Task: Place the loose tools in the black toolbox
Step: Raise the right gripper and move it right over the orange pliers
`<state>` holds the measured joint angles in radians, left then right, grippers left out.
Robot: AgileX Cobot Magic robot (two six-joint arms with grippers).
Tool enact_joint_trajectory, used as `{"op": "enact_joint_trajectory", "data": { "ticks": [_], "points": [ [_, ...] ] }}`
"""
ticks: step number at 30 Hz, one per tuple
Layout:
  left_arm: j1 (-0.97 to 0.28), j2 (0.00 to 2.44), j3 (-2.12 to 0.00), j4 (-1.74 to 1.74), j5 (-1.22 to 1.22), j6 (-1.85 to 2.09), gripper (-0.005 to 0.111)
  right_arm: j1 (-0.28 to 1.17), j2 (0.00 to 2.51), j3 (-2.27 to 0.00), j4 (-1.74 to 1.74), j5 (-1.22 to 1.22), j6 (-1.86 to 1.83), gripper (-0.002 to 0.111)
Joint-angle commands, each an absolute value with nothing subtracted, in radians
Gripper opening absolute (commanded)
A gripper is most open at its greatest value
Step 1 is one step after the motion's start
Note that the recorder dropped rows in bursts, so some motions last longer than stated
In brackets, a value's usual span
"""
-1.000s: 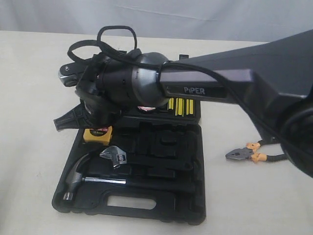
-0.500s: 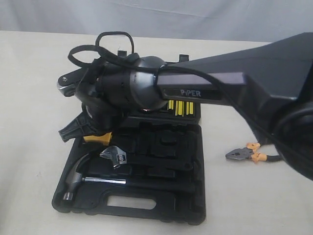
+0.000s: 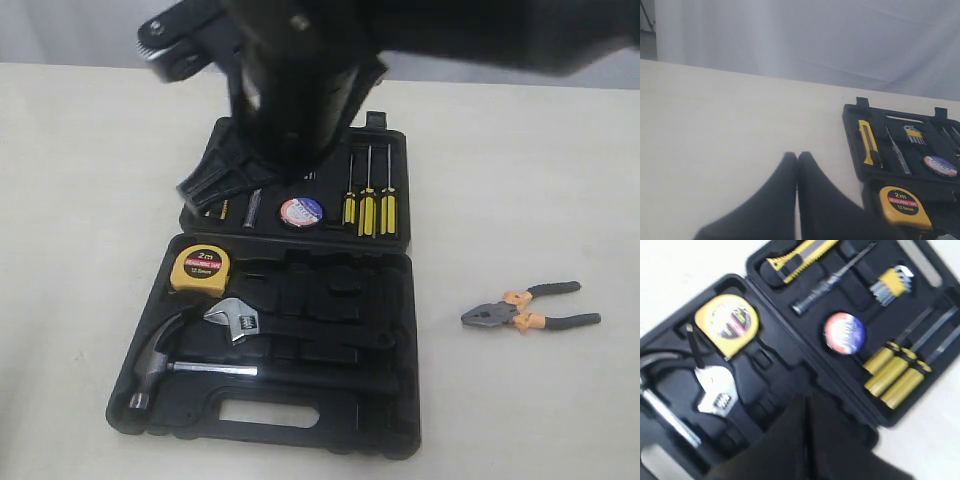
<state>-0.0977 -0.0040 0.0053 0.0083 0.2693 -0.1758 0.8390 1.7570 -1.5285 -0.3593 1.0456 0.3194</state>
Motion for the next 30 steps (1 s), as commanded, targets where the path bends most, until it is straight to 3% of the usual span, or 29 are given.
{"op": "enact_joint_trajectory", "data": {
  "ticks": [1,10,21,30],
  "points": [
    [-0.103,0.000,0.000,0.000,0.272,-0.175,0.000,0.777,1.582,-1.450,-0.369,1.130,0.259,-0.001],
    [-0.103,0.000,0.000,0.000,0.272,-0.175,0.000,0.616,1.304,-1.259,-0.291,1.178,-0.266,-0.001],
    [-0.103,0.000,0.000,0.000,0.272,-0.175,0.000,0.572,1.305,-1.089,-0.400,1.178,-0.598,-0.001],
    [-0.103,0.000,0.000,0.000,0.272,-0.175,0.000,0.518,1.310,-0.888,-0.390,0.915,-0.750,-0.001]
  ]
}}
